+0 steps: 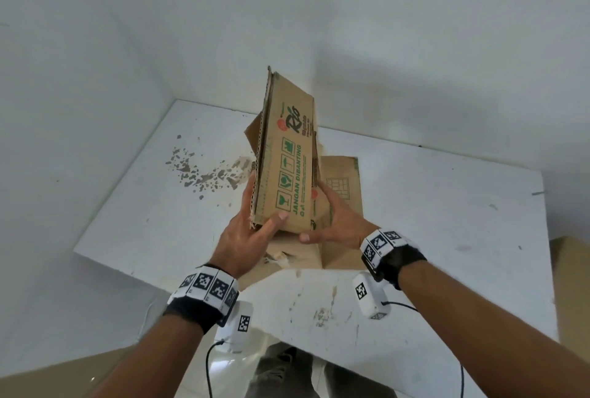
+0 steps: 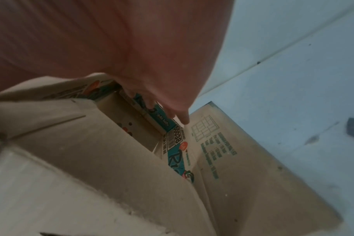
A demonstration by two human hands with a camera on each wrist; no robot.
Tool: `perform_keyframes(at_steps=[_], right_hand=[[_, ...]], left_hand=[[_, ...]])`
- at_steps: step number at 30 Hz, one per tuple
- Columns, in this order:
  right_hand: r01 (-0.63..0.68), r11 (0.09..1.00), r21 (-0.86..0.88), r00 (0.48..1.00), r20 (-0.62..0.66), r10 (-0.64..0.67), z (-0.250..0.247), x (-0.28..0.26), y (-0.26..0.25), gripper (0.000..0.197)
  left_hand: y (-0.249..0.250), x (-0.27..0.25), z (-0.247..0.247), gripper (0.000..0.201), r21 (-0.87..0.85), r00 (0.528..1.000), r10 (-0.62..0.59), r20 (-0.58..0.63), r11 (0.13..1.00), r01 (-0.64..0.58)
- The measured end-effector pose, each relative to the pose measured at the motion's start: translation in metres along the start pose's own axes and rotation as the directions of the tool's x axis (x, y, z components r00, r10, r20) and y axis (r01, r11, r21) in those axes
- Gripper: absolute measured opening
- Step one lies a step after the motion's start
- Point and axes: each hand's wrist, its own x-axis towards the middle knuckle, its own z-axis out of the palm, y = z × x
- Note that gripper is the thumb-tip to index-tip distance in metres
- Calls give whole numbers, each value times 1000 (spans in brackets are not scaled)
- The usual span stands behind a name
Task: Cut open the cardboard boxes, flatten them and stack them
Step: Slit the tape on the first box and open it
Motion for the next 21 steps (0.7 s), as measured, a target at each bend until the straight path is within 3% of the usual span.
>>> perform_keyframes(at_steps=[3,6,8,10,13,17,21], right_hand=[[23,999,26,993,118,-26,5,8,-6,134],[40,995,-88,984,175,-24,12,18,-16,118],[55,975,-215,994,103,-33,18,26,-16,126],[66,970,-235,998,28,-61,19,25,-19,126],[-26,989,-146,995,-100,11,9,-7,-28,93],[-170,961,-220,931,-356,84,-6,-59,-5,68],[-241,884,-399,961,-223,162,3,-82,0,44]], left_hand=[[0,-2,-7,85,-16,1000,-10,-8,1000,10],[-11,-3,-18,81,8,1000,-23,18,1000,23],[-18,-3,-24,84,30,999,-33,19,999,32],[-19,-2,-27,97,65,1000,-24,-20,998,25],[-15,0,-25,109,114,996,0,-86,993,10],[-14,10,-12,93,-36,999,51,15,998,-51],[14,9,14,99,78,994,108,24,991,-109]])
